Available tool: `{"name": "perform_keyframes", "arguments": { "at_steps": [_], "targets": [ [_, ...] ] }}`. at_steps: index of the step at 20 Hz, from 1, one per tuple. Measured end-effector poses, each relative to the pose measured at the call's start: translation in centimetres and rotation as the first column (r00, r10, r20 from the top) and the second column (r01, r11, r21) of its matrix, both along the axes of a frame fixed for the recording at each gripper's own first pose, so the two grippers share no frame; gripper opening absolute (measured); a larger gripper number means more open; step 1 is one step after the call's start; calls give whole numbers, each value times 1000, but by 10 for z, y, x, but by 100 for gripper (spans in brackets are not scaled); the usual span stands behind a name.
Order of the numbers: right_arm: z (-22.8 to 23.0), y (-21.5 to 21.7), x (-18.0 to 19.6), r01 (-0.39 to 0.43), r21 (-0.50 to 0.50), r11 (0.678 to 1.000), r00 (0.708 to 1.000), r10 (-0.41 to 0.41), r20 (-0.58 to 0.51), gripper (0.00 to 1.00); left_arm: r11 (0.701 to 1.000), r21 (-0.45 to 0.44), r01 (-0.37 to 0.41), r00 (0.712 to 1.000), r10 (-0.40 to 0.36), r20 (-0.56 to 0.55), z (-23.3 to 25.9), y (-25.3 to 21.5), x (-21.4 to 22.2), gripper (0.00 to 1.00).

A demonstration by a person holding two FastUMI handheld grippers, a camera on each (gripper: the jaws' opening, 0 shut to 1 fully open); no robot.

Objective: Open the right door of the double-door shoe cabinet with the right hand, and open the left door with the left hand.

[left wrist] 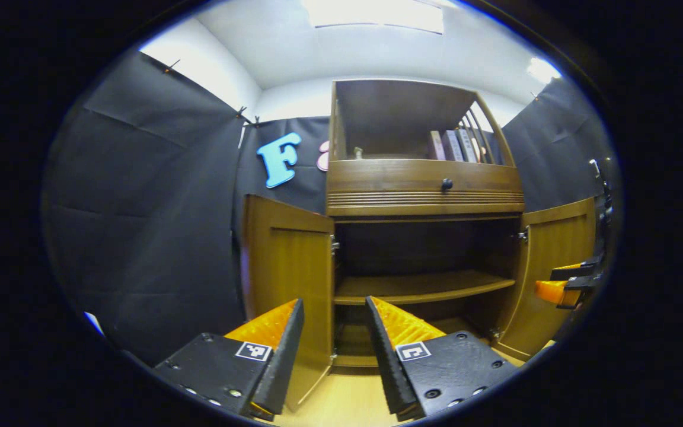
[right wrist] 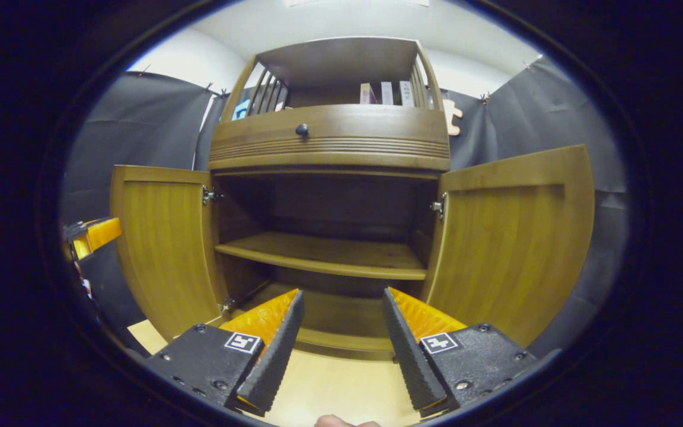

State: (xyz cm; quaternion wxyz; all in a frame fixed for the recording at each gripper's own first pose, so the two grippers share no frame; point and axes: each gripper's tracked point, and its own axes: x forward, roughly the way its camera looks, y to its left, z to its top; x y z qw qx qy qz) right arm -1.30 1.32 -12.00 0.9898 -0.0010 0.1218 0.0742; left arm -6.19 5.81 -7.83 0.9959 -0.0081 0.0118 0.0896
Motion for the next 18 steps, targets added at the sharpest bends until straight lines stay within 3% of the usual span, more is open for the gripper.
{"name": "perform_keyframes", "arguments": {
  "at_steps": [1, 2, 3, 8, 9, 10, 11, 12, 13, 14, 18],
  "targets": [
    [5, -2, -1, 3, -1, 1000, 1000, -3, 10, 84, 1000, 3, 16, 1000, -16, 2, 4, -8, 4, 76],
    [11, -4, -2, 5, 3, 1000, 1000, -6, 25, 86, 1000, 10, 20, 1000, -20, 1, 7, -12, 8, 69],
    [16, -6, -3, 8, 5, 1000, 999, -9, 37, 86, 999, 12, 32, 999, -32, 8, 13, -19, 11, 70],
    [41, -21, -9, 29, 14, 999, 997, -30, 71, 84, 995, -31, 99, 995, -99, 12, 25, -53, 23, 90],
    [45, -22, -9, 31, 19, 999, 996, -33, 85, 86, 994, -37, 107, 994, -107, 6, 26, -58, 25, 92],
    [49, -23, -8, 33, 16, 999, 995, -34, 92, 84, 992, -41, 115, 993, -116, -4, 25, -64, 26, 82],
    [48, -25, -8, 35, 10, 999, 995, -36, 90, 84, 991, -45, 126, 992, -126, -11, 25, -70, 28, 84],
    [50, -26, -9, 33, 9, 999, 995, -33, 89, 84, 990, -47, 136, 990, -137, -13, 25, -75, 29, 98],
    [52, -26, -11, 33, 10, 999, 995, -34, 92, 85, 988, -44, 145, 989, -145, -13, 25, -81, 28, 92],
    [54, -27, -11, 33, 11, 999, 995, -34, 97, 85, 988, -38, 149, 989, -150, -10, 25, -84, 30, 100],
    [57, -34, -12, 45, 6, 999, 993, -45, 109, 84, 991, -18, 132, 991, -133, -34, 16, -86, 33, 95]
  ]
}}
